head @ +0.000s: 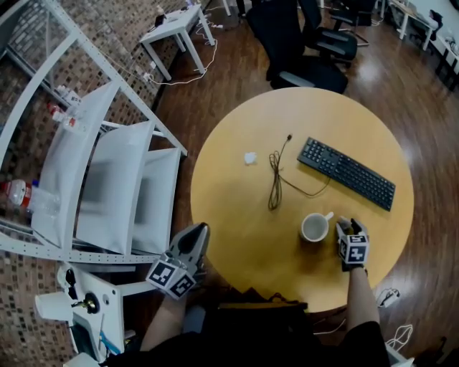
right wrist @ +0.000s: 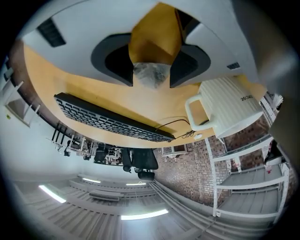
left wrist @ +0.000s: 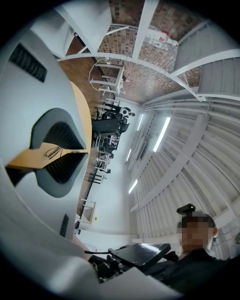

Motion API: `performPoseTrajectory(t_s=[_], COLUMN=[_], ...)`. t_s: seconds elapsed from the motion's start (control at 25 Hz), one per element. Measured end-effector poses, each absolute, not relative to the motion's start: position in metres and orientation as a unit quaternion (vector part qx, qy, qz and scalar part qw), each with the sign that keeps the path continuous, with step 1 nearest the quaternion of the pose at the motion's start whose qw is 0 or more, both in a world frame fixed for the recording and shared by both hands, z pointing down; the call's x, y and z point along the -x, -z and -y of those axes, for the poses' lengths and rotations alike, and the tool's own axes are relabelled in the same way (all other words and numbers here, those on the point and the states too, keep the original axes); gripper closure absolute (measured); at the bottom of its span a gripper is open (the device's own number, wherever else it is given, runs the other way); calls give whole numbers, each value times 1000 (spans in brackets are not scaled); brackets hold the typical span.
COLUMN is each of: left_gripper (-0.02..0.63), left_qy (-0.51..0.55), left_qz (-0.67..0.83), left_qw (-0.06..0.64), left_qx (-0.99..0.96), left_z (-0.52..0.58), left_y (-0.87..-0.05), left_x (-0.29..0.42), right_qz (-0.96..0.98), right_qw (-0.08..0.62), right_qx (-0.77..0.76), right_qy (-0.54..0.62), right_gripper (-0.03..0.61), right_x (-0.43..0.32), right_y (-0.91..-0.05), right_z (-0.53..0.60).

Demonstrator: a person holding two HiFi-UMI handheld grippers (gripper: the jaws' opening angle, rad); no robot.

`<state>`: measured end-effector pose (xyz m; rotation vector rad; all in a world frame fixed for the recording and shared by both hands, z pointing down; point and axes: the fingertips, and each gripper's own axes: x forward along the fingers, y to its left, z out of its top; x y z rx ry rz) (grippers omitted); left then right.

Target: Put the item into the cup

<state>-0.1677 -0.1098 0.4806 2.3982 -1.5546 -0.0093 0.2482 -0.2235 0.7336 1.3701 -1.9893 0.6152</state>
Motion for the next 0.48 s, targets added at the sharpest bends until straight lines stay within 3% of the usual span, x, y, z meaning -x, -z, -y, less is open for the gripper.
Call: performPoseTrajectory(t_s=[0.2,0.48], left_gripper=[597,597], left_qy=[5,18], left_qz=[531,507], left_qw=[141,132], left_qx=[-836,-852], left_z=[112,125], left_y=[-481,-477], left_x=[163,152], right_qz=[755,762], right_qw=[319,258], right_qx=[-520,-555], right_qy=[-238,-210], right_gripper=[445,451], right_x=[-251,-272], right_y=[-734,-665], right_z=[214,211])
